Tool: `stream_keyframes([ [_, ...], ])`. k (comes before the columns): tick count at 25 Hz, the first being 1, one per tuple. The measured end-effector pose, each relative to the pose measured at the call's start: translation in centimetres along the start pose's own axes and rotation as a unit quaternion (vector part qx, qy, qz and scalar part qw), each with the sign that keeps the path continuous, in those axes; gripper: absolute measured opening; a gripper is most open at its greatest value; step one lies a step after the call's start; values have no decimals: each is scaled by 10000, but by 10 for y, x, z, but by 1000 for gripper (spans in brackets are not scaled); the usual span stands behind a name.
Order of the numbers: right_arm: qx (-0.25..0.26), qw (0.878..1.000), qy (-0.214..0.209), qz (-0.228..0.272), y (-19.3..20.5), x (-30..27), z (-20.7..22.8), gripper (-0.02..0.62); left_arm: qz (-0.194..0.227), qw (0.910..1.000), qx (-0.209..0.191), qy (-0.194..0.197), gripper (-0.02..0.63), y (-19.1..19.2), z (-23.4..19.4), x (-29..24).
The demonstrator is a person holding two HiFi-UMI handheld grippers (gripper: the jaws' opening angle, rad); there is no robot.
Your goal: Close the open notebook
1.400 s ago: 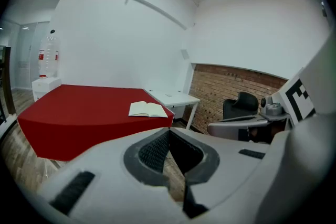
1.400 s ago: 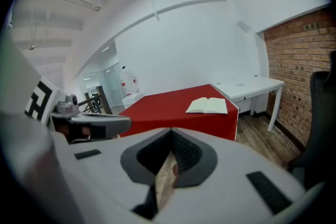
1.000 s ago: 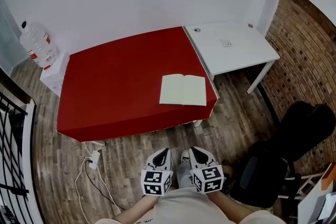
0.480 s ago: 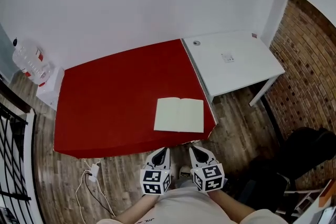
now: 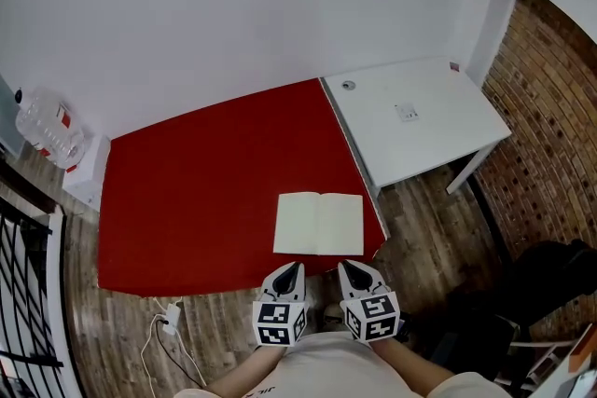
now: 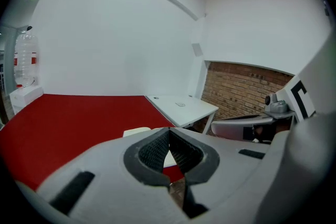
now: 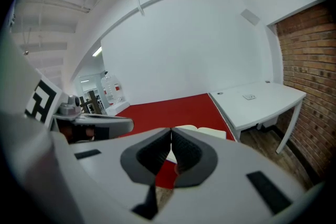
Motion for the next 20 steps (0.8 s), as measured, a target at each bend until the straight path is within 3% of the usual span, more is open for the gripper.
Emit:
stream_keyframes([
  [20,-87,9997,237,47,-22,-40,-11,6,-43,9995,-181,261,6,-26,-42,-23],
])
Point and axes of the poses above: the fingertips, and each gripper's own axes: x backward along the fingers, z to its right, y out of its underside, the point moved 8 cm from there along x, backward along the fingers, and after that the axes turned 10 degrees about y, right-handed, at the moved point
